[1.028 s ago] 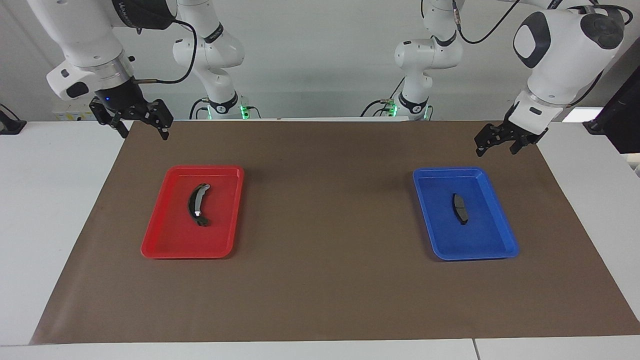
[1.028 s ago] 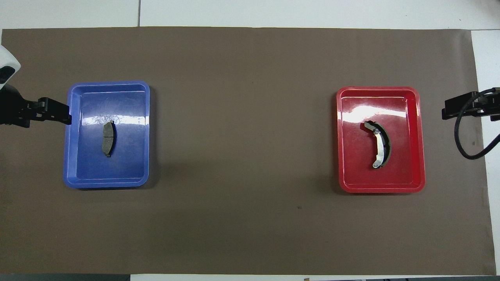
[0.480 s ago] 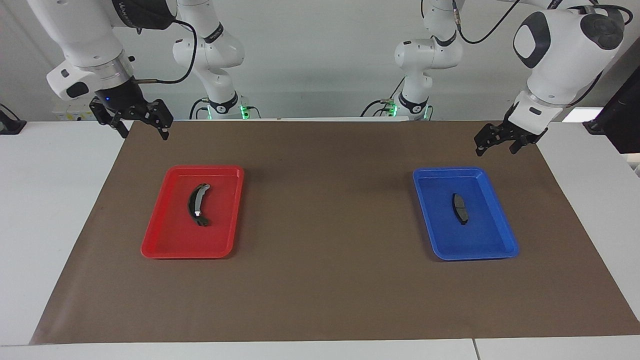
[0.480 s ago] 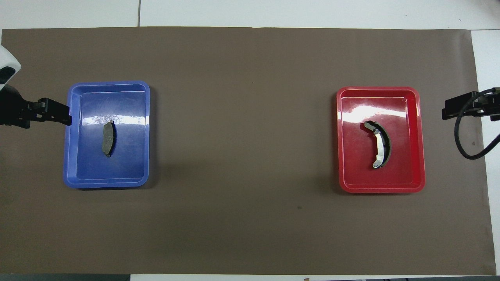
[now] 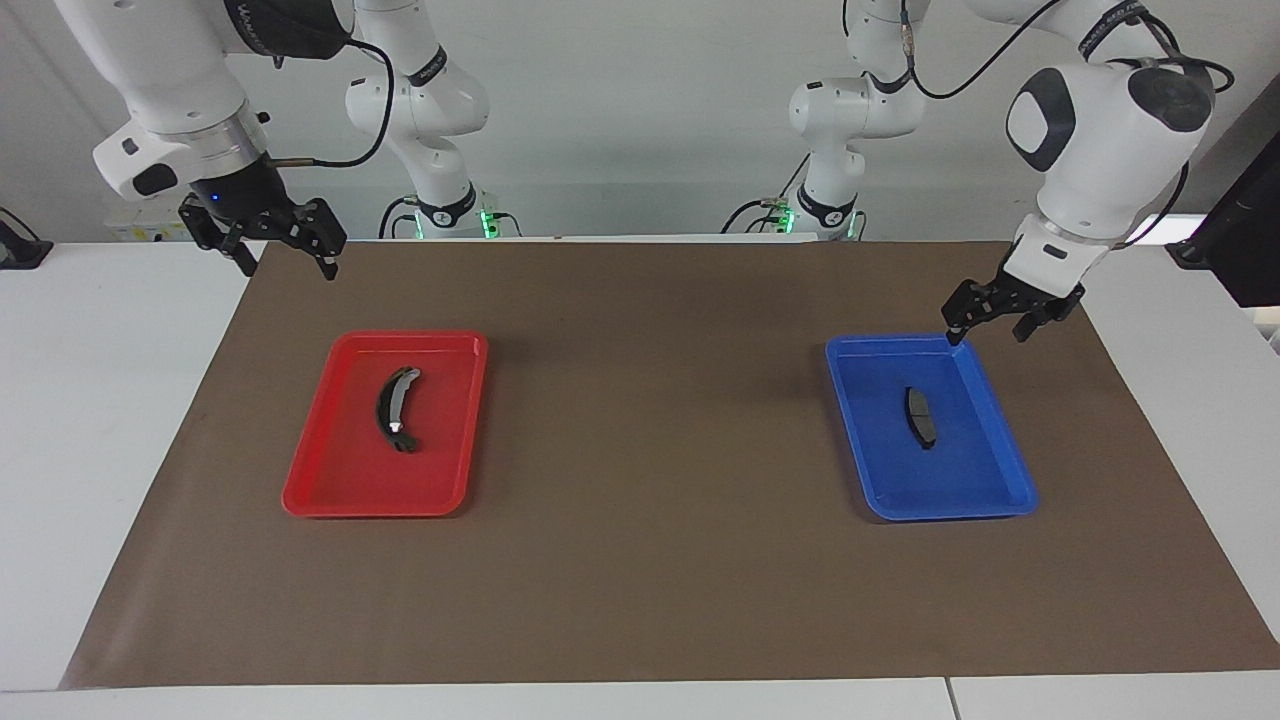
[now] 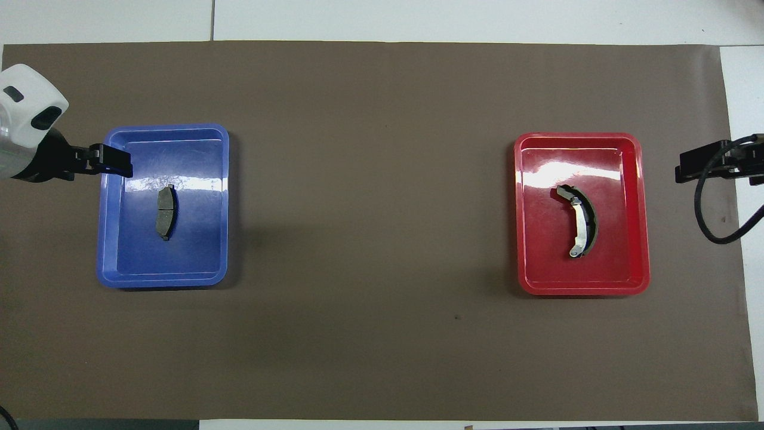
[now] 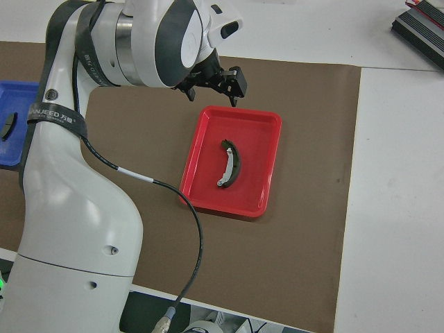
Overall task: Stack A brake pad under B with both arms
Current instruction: 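Reach the left gripper down to the small dark brake pad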
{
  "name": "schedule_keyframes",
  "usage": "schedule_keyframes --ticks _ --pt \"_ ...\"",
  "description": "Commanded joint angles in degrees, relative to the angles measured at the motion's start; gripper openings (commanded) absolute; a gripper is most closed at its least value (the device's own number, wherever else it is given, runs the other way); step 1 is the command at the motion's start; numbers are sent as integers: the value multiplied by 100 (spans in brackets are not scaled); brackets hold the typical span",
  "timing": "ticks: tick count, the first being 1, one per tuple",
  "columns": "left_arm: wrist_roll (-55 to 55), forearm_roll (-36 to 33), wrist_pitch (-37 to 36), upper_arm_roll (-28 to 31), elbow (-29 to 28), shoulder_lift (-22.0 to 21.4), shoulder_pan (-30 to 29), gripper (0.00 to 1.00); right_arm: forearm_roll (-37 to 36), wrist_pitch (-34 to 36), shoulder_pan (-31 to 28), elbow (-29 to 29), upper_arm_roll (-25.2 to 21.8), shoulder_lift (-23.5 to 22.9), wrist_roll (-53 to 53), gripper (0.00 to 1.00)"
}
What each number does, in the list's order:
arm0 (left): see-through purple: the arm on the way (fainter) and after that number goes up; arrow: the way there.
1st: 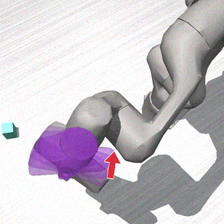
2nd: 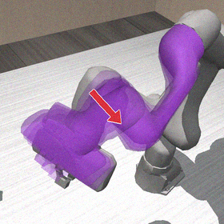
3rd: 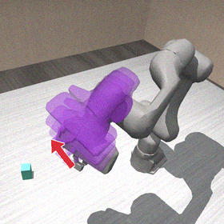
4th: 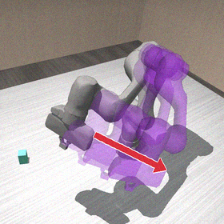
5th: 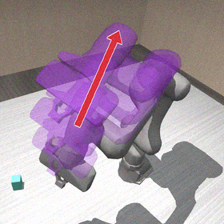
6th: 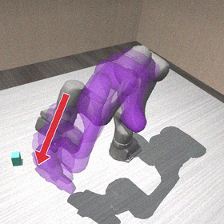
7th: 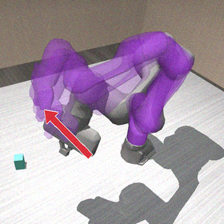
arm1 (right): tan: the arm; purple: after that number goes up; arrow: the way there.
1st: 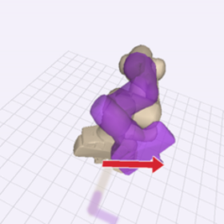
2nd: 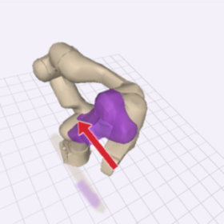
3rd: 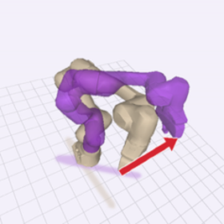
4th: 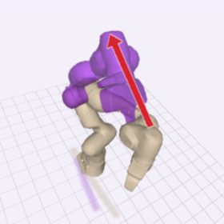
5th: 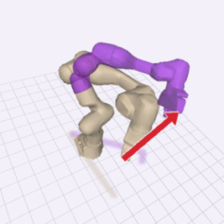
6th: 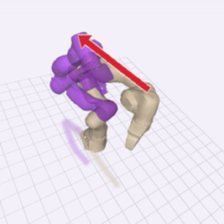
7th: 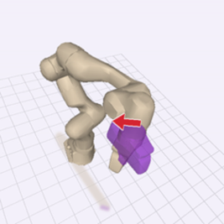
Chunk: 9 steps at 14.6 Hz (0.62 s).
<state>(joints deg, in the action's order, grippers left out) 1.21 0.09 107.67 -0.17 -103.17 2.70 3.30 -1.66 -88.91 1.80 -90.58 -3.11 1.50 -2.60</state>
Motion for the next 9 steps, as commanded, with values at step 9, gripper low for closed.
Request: schedule_keyframes --ticks 9 --pt "-358 44 1843 26 -1283 521 -49 98 34 6 -75 -74 56 87 137 100"
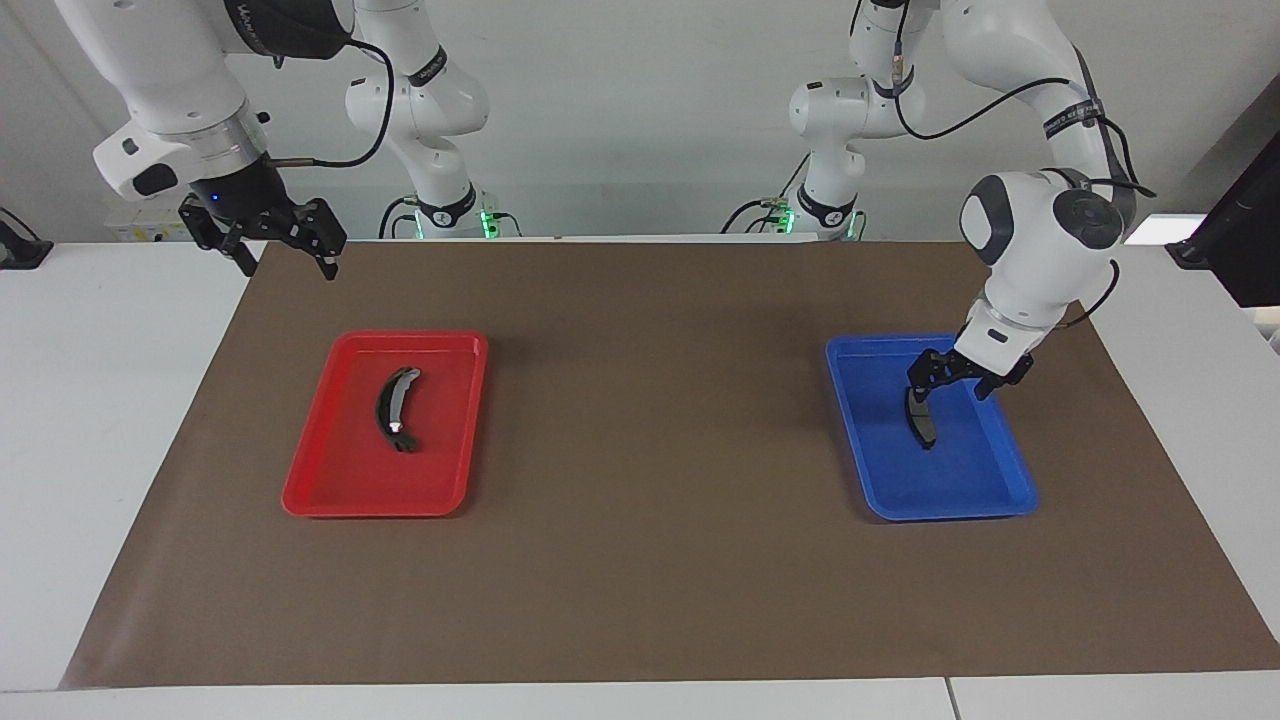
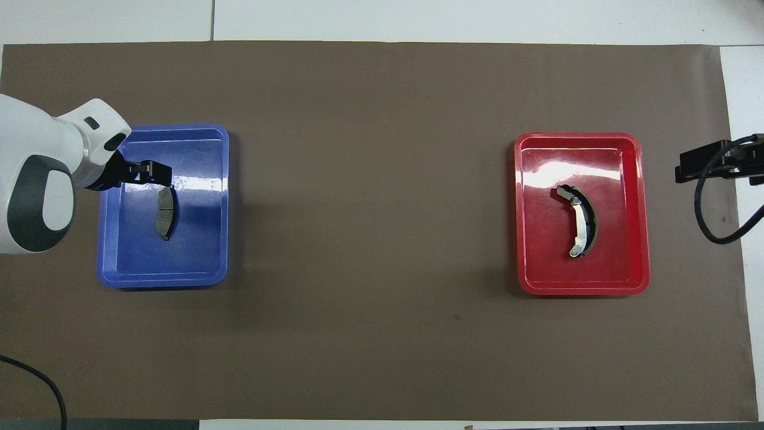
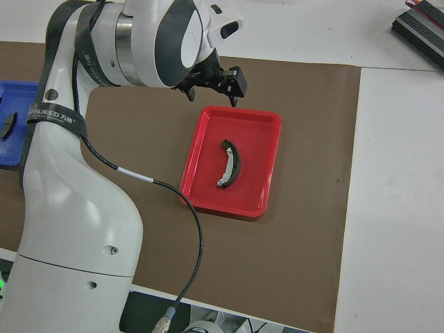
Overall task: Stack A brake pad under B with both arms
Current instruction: 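Reach the left gripper down to the small dark brake pad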
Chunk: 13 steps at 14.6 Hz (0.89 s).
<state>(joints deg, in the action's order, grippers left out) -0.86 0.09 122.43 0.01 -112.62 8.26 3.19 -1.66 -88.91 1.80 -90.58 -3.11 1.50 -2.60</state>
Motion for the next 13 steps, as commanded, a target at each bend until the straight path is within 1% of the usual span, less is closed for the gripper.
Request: schedule_keyframes --ticks 1,4,7,9,13 --pt "-151 44 500 8 -453 -35 -38 98 25 6 -75 -74 56 87 137 100" --pt "-151 44 861 8 -744 -8 -47 98 25 6 -75 -74 48 87 137 100" --pt "-151 44 1072 8 -841 123 -134 98 34 6 -75 -74 48 87 137 100" --pt "-151 44 1239 17 -867 324 -205 98 34 6 -75 -74 48 87 137 100" --pt "-160 44 1459 8 -876 589 -302 98 25 6 -75 -74 48 87 137 100"
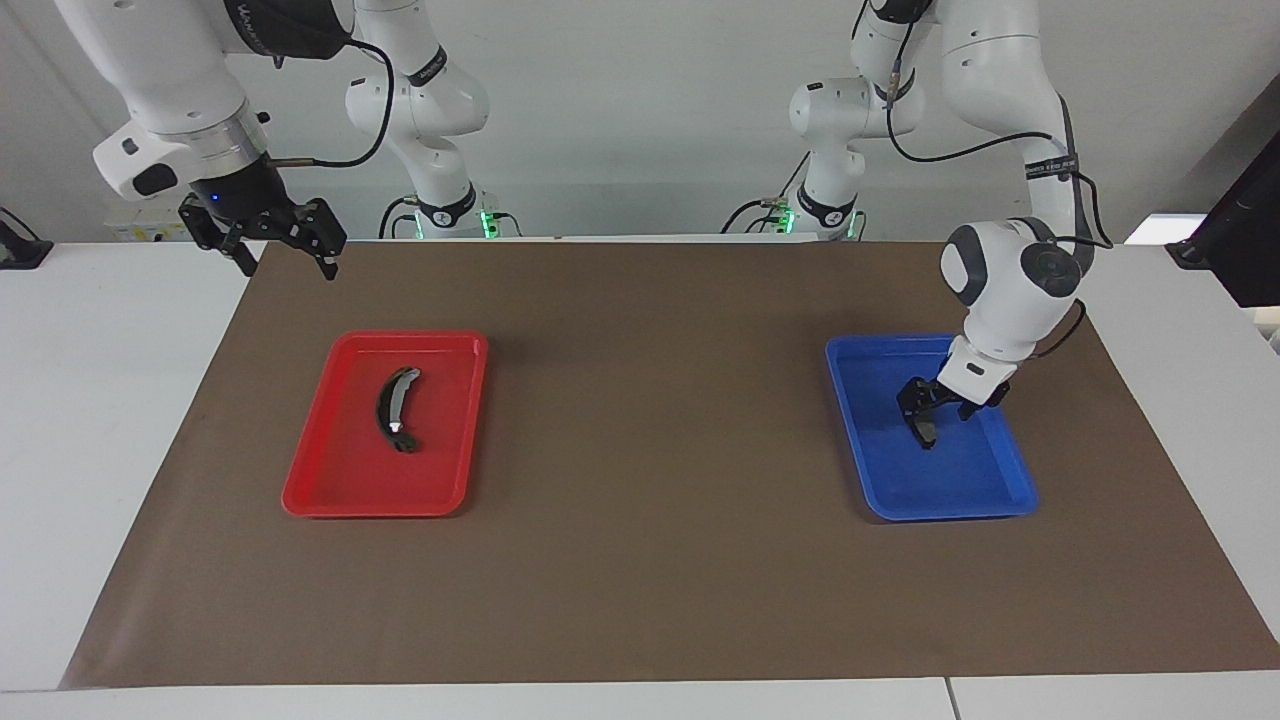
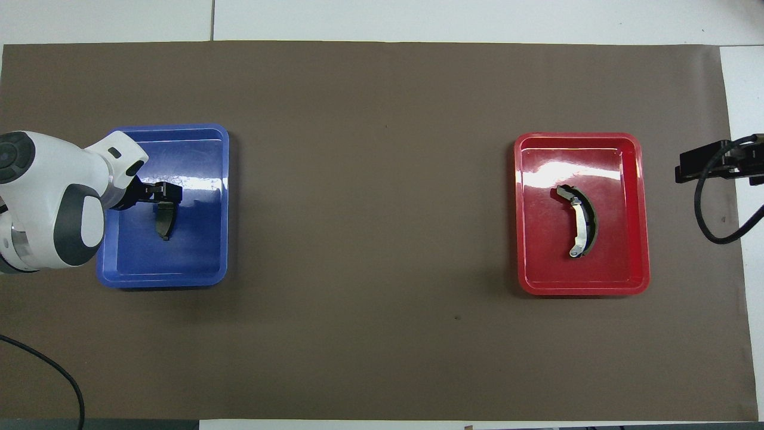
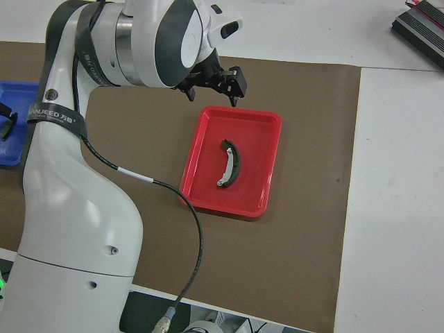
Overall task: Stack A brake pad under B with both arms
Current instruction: 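Reach the left gripper down to the small dark brake pad, then close the left gripper on the small pad and lift it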
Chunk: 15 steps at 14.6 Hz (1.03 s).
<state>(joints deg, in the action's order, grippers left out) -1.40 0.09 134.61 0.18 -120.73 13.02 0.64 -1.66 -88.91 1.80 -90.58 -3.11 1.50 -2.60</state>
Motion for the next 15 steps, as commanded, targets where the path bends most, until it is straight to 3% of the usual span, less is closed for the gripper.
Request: schedule_keyframes --ticks 1,6,7,11,12,15 --pt "-106 44 258 -9 -82 122 -46 98 25 6 -75 -74 48 87 137 100" --pt "-106 44 250 -9 -179 104 -37 98 25 6 -75 -83 56 87 137 100" --pt "-106 44 223 -9 -188 96 -37 92 34 6 -84 -83 48 87 137 100" --pt "-255 35 -48 -9 -135 87 -37 17 34 6 -84 -83 48 87 146 100" --pt "-238 35 -84 -9 -118 78 -37 6 34 6 -84 -83 48 87 146 100" --pt "-221 35 -111 -9 -4 -1 -28 2 34 6 -84 -83 48 87 137 100"
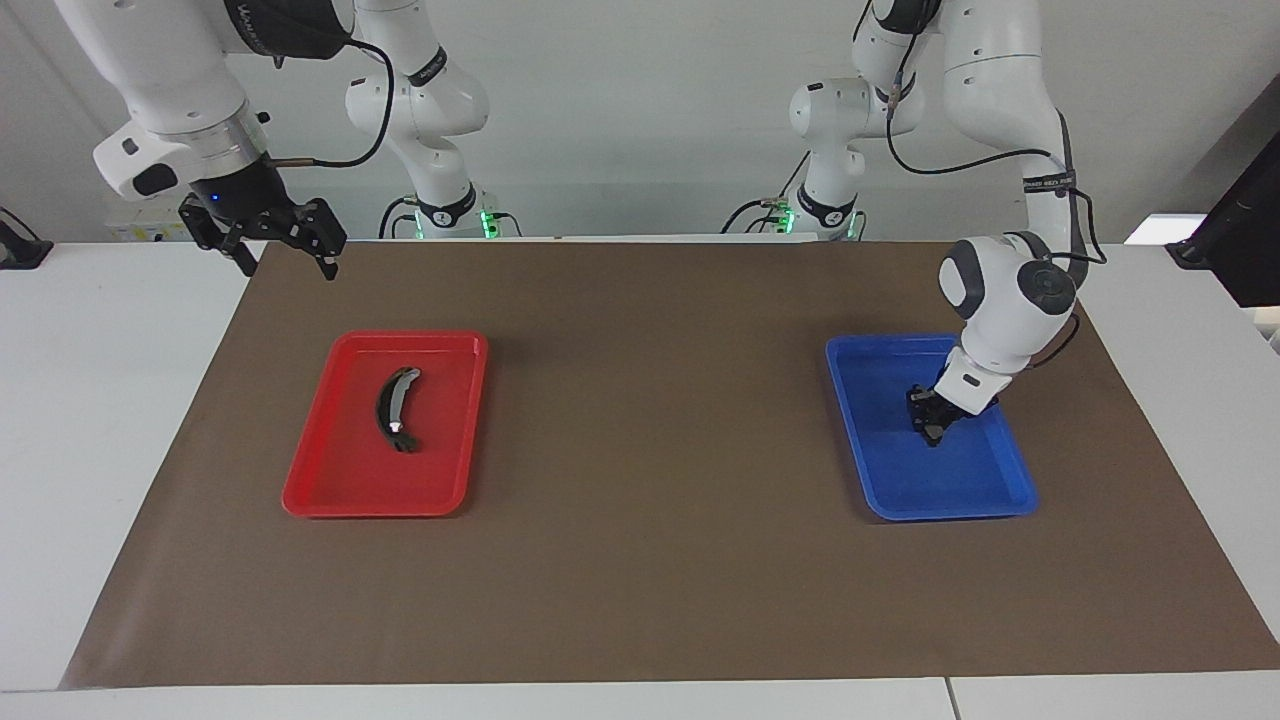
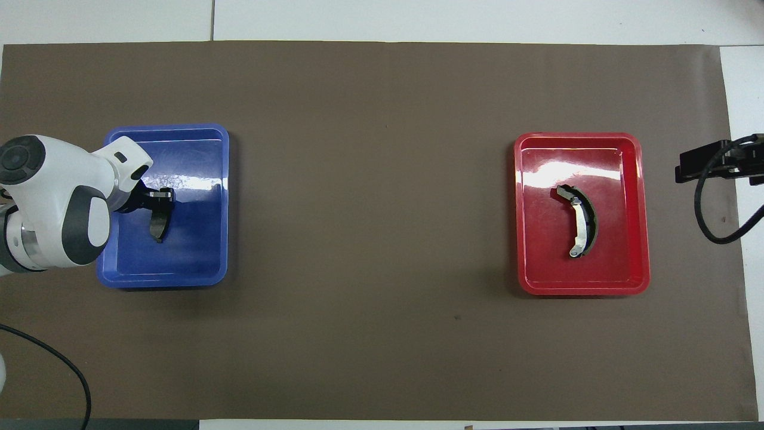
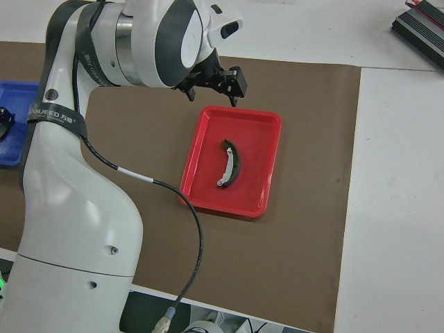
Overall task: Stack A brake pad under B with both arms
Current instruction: 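Close the left gripper on the small pad and lift it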
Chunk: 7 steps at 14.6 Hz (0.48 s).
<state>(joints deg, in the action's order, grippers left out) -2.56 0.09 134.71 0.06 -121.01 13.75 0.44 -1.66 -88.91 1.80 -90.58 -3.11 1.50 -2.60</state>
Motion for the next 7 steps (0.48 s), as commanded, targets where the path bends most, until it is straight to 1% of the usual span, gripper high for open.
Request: schedule_keyframes --ticks 1,4,5,7 --pt "-104 35 -260 2 146 -118 18 2 34 6 -92 -91 48 96 146 100" --pt "-69 44 -883 -24 856 -136 236 2 34 6 -101 -91 48 87 137 100" --pt "-17 70 -1138 -24 1146 -110 446 1 34 -3 -101 -91 48 87 137 100" --pt "499 79 -1324 -33 1543 -75 973 1 34 6 -101 -91 48 96 137 100"
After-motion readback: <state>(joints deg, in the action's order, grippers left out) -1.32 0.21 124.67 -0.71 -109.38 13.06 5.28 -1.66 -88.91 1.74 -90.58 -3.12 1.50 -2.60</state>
